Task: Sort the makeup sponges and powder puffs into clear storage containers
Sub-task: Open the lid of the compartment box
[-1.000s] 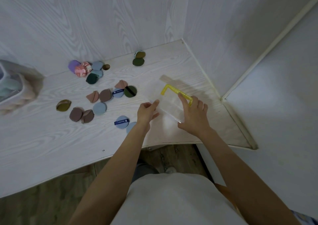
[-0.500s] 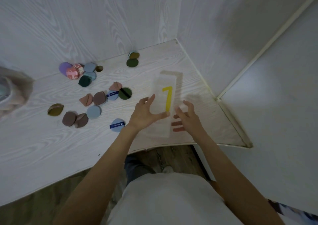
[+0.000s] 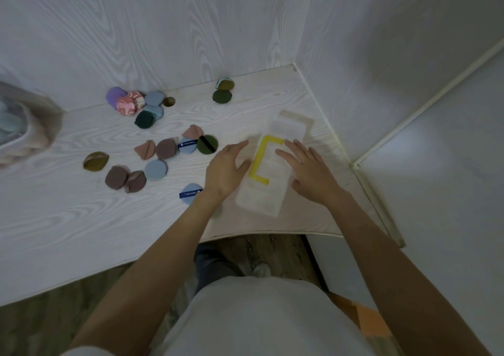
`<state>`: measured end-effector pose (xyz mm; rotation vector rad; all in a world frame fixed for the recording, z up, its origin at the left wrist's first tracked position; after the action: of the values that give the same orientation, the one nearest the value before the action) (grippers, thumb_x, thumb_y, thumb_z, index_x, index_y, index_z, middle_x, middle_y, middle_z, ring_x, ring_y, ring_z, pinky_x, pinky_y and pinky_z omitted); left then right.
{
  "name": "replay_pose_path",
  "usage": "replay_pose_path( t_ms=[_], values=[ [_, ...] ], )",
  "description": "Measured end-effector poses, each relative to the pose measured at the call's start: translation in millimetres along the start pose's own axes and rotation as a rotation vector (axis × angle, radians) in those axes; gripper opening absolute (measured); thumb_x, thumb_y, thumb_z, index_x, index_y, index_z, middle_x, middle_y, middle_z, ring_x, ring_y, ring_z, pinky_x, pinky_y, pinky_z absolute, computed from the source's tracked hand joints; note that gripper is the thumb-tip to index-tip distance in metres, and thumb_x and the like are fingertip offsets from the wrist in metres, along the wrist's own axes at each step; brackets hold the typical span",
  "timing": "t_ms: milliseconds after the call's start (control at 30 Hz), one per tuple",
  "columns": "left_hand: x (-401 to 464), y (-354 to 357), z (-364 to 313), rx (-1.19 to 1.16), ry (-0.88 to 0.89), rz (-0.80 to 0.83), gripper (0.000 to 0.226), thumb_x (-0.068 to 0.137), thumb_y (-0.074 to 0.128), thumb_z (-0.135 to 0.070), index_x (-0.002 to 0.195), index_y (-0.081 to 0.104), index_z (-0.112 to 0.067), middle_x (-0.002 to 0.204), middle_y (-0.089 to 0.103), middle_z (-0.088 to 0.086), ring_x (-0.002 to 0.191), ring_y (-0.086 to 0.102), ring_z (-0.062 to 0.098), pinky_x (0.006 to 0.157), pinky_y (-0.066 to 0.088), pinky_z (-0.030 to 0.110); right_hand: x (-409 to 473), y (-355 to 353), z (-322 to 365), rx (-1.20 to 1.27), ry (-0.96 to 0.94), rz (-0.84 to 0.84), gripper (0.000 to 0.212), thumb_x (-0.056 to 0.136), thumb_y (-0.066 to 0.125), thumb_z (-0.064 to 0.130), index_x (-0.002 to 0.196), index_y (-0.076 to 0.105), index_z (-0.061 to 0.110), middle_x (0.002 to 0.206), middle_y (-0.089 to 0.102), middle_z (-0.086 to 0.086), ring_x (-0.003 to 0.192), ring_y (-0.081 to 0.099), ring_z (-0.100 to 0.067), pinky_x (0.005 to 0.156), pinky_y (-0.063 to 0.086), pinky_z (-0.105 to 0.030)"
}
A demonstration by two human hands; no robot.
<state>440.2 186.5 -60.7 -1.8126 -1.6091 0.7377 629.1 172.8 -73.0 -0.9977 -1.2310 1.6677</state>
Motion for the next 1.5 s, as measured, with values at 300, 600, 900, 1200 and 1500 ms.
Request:
replay_pose_path(
  t_ms=[300, 600, 900, 1200, 1500],
  values=[
    [-34, 35, -26, 0.538, 0.253, 0.190, 0.086, 0.073, 0.062, -0.061, 0.143, 0.030, -0.023, 0.147, 0.028, -0.001, 0.133, 0.026, 0.018, 0.108, 0.016, 0.038, -20, -12, 21, -0.314, -0.064, -0.275, 0.061, 0.057, 0.083, 0.037, 0.110, 0.062, 0.016, 0.094, 0.060, -0.010, 0.079, 0.055, -0.029, 0.072, 0.033, -0.036],
    [-22, 42, -14, 0.513, 0.359, 0.213, 0.078, 0.079, 0.068, -0.028, 0.144, 0.028, -0.011, 0.155, 0.018, 0.004, 0.143, 0.016, 0.021, 0.115, 0.003, 0.045, -14, -8, 5, -0.363, 0.070, -0.152, 0.067, 0.047, 0.079, 0.001, 0.109, 0.056, 0.012, 0.104, 0.061, -0.022, 0.094, 0.061, -0.039, 0.068, 0.054, -0.040],
    [-18, 40, -14, 0.421, 0.382, 0.210, 0.077, 0.077, 0.066, -0.017, 0.143, 0.029, -0.004, 0.154, 0.021, 0.009, 0.143, 0.012, 0.027, 0.111, -0.007, 0.047, -12, -2, 6, -0.394, 0.071, -0.190, 0.065, 0.048, 0.072, -0.008, 0.110, 0.059, 0.006, 0.109, 0.059, -0.031, 0.099, 0.060, -0.048, 0.077, 0.054, -0.054],
    [-7, 19, -24, 0.399, 0.355, 0.355, 0.076, 0.076, 0.065, -0.027, 0.143, 0.032, -0.015, 0.153, 0.026, 0.001, 0.141, 0.021, 0.021, 0.114, 0.016, 0.042, -27, -24, -4, -0.127, 0.058, -0.171, 0.071, 0.068, 0.080, 0.031, 0.131, 0.049, 0.020, 0.129, 0.054, -0.012, 0.119, 0.048, -0.033, 0.096, 0.035, -0.043],
    [-8, -28, -12, 0.084, 0.178, -0.367, 0.056, 0.083, 0.060, -0.044, 0.128, 0.049, -0.013, 0.131, 0.048, 0.011, 0.110, 0.053, 0.031, 0.095, 0.042, 0.047, -41, -66, -71, 0.767, 0.539, -0.691, 0.035, 0.080, 0.070, 0.009, 0.112, 0.055, 0.012, 0.103, 0.065, -0.006, 0.086, 0.062, -0.018, 0.079, 0.052, -0.033]
  ],
)
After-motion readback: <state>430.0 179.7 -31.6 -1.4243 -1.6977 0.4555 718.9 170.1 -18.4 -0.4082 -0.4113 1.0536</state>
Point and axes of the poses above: each hand's wrist, its own x-axis towards the middle knuckle, its own y-axis out of the palm, z = x × y, the point moved 6 cm from there along x, towards the middle knuckle
